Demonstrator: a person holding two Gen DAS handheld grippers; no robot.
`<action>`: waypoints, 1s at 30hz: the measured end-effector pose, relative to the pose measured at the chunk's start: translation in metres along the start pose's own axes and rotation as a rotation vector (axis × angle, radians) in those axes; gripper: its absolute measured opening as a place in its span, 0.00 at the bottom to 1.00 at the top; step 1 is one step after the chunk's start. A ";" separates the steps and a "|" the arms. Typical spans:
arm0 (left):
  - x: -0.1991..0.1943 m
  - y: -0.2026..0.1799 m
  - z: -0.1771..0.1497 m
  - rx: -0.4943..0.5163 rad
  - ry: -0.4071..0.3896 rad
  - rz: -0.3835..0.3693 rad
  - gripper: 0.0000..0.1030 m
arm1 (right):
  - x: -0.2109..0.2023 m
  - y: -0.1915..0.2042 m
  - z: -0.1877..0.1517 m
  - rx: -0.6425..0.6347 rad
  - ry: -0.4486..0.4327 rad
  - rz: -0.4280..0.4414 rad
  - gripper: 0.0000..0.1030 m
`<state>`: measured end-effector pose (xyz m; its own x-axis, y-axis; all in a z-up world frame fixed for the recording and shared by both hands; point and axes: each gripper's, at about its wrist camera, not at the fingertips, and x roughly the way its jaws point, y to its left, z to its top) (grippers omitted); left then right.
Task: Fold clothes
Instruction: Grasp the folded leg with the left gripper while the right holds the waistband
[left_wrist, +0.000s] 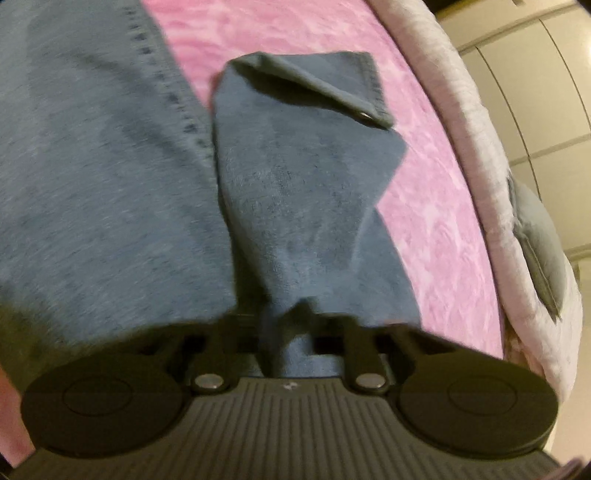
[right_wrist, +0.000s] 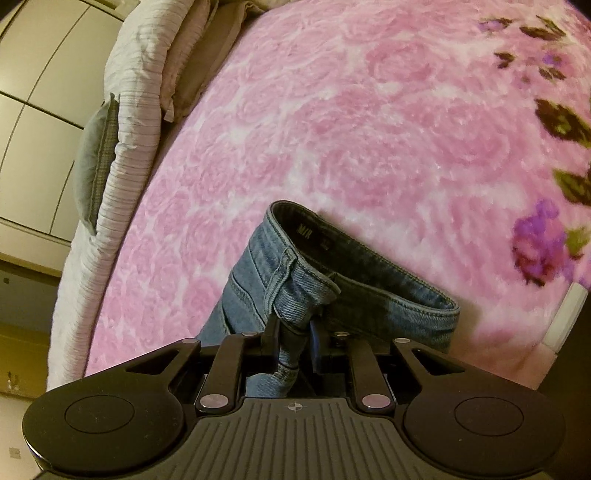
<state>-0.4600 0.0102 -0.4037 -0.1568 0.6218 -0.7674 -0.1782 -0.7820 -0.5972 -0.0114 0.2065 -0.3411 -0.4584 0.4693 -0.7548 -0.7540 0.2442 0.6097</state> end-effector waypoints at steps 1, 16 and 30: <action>-0.009 -0.008 -0.001 0.044 -0.023 -0.018 0.02 | -0.002 0.003 0.000 -0.016 -0.010 -0.001 0.14; -0.080 0.003 -0.080 0.363 -0.032 0.105 0.03 | -0.028 -0.027 -0.018 -0.068 0.031 -0.105 0.11; -0.064 0.014 -0.103 0.427 -0.010 0.200 0.06 | -0.010 -0.037 -0.025 -0.123 0.054 -0.211 0.14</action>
<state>-0.3528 -0.0446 -0.3868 -0.2380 0.4625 -0.8541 -0.5264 -0.8004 -0.2868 0.0090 0.1716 -0.3618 -0.3065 0.3718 -0.8762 -0.8858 0.2256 0.4056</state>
